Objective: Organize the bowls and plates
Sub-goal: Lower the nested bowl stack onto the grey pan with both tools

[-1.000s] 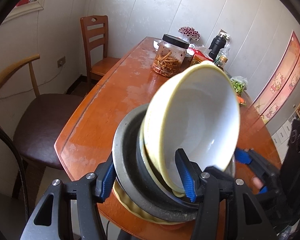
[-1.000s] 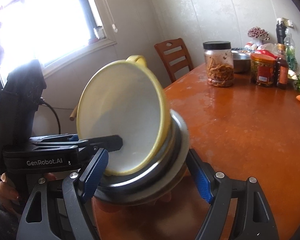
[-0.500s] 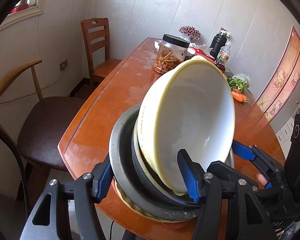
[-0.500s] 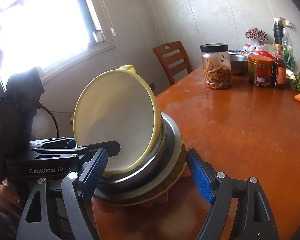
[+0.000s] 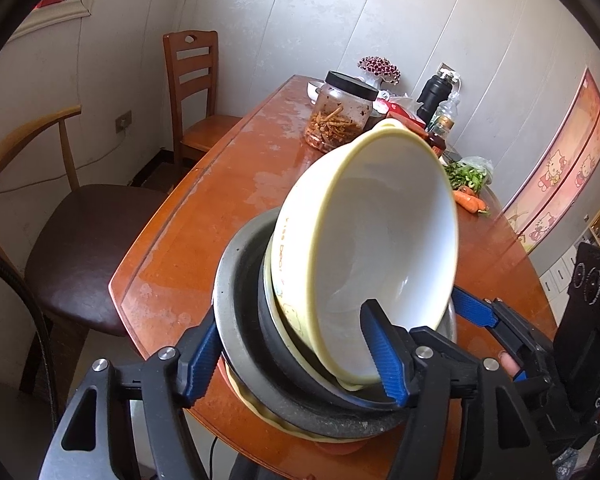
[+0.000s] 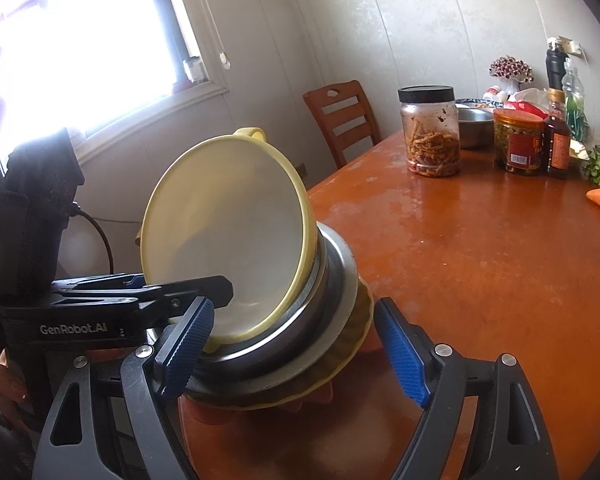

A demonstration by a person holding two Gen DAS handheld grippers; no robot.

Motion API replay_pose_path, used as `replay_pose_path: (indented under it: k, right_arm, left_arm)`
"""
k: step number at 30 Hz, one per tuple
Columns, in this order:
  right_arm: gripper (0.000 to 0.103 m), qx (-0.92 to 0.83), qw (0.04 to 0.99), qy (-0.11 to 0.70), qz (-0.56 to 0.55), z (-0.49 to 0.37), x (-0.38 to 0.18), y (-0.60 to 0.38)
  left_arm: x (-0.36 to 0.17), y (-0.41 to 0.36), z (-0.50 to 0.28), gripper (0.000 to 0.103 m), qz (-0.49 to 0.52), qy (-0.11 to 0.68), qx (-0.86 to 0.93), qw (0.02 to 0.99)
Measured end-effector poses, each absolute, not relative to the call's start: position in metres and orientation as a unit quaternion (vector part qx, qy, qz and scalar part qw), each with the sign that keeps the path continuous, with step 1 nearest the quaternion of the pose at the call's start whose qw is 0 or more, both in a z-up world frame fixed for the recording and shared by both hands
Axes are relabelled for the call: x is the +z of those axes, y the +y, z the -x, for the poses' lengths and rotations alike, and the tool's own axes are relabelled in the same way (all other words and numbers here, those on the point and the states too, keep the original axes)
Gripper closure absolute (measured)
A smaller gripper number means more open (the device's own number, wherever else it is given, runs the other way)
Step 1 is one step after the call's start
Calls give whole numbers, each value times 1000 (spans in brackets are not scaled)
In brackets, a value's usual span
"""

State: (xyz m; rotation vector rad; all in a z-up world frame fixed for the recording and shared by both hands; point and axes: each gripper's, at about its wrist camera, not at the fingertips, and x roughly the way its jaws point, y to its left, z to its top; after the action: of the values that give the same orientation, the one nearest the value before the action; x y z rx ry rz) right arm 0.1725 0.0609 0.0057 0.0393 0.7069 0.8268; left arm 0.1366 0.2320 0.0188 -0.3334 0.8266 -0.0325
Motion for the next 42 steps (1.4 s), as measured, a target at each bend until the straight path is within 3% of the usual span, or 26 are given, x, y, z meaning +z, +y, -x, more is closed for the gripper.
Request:
replay_pose_path:
  k: [8,25,42]
  right_arm:
    - [17,396,854,336,-22,-173,6,61]
    - [17,406,854,324,-32,-167,9,50]
    - [17,421,842,336,-33,-152,8,41]
  left_arm:
    - [25,235,-129,29,160,388,-5,908]
    - [35,239,-107,26,153,381,22,912]
    - [20,249,-94,21,210,379,0,901]
